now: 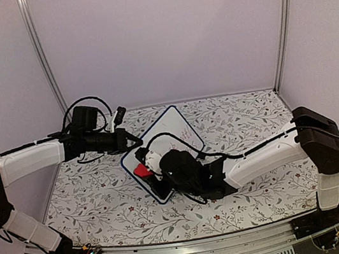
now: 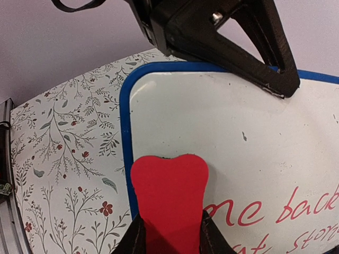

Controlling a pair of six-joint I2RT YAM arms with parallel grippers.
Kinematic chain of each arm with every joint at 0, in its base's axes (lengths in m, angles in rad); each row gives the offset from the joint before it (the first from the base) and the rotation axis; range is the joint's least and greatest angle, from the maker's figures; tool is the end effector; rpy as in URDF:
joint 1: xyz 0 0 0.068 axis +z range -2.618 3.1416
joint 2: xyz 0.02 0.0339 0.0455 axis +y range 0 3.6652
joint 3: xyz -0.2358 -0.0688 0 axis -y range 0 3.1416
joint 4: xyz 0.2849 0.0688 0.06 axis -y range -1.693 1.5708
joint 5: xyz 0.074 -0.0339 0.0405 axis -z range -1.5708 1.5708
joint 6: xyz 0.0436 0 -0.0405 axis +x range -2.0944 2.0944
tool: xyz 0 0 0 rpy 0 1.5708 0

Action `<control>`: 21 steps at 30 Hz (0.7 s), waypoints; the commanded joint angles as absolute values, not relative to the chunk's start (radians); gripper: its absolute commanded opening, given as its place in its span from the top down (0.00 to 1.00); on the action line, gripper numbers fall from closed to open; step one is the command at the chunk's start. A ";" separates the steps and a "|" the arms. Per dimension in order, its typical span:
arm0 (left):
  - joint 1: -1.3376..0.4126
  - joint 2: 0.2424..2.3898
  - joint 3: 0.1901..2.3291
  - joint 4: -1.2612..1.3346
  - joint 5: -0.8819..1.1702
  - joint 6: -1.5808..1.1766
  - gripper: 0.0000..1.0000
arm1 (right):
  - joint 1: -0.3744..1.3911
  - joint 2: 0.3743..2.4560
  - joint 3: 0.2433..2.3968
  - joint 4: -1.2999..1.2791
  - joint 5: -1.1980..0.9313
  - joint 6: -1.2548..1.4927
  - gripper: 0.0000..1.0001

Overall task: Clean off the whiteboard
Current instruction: Erase the whiteboard on the whiteboard stand.

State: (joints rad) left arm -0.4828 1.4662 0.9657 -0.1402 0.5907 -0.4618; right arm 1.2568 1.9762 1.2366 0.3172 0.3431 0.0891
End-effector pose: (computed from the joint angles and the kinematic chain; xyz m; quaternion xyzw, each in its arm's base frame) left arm 0.3098 -0.1898 0.1981 0.1395 0.8537 -0.4269 0.2637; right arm 0.1588 0.4414 0.1353 -0.3787 0.7414 0.2215 0.5078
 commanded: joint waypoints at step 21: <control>-0.507 1.438 0.973 -0.094 0.648 -0.471 1.00 | 1.247 1.946 1.190 0.269 0.407 0.112 0.76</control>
